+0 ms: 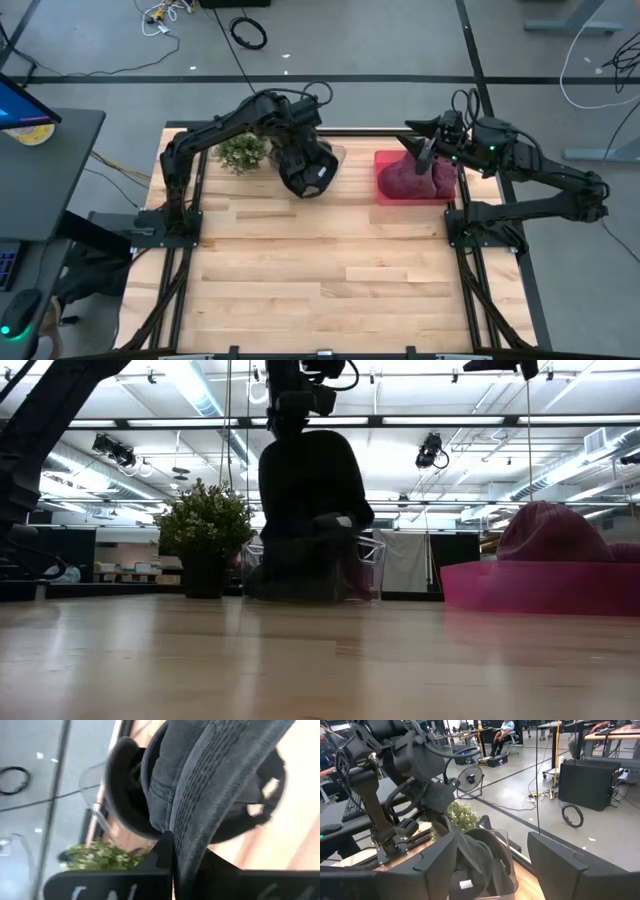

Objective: Pick & Place hat
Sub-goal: Put the black cap into the transparent bin

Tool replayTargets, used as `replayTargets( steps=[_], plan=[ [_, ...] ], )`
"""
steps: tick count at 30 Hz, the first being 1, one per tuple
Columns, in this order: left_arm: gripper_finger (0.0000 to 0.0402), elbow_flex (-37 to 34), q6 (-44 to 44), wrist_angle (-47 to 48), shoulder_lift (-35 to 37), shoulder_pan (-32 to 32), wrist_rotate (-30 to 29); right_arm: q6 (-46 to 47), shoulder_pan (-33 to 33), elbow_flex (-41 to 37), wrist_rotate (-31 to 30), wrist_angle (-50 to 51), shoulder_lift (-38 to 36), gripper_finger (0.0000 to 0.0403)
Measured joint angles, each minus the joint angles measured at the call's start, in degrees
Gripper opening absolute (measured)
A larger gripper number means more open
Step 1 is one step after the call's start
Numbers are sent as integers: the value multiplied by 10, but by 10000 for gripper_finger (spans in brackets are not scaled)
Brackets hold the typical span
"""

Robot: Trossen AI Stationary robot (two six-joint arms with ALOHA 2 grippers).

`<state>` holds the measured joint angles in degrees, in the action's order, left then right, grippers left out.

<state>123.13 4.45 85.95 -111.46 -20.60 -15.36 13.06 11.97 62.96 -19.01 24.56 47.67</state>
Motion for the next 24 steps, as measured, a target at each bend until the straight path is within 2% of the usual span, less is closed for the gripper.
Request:
replayTargets(
  steps=[9, 17, 24],
  plan=[
    [11, 1, 41, -25, -51, 41, -65, 1, 0, 0, 6, -7, 24, 246],
    [11, 2, 80, -22, -118, 67, -17, 0, 0, 0, 6, -9, 30, 246],
    [11, 3, 43, -23, -147, 49, 22, 2, -1, 0, 6, -9, 31, 246]
  ],
)
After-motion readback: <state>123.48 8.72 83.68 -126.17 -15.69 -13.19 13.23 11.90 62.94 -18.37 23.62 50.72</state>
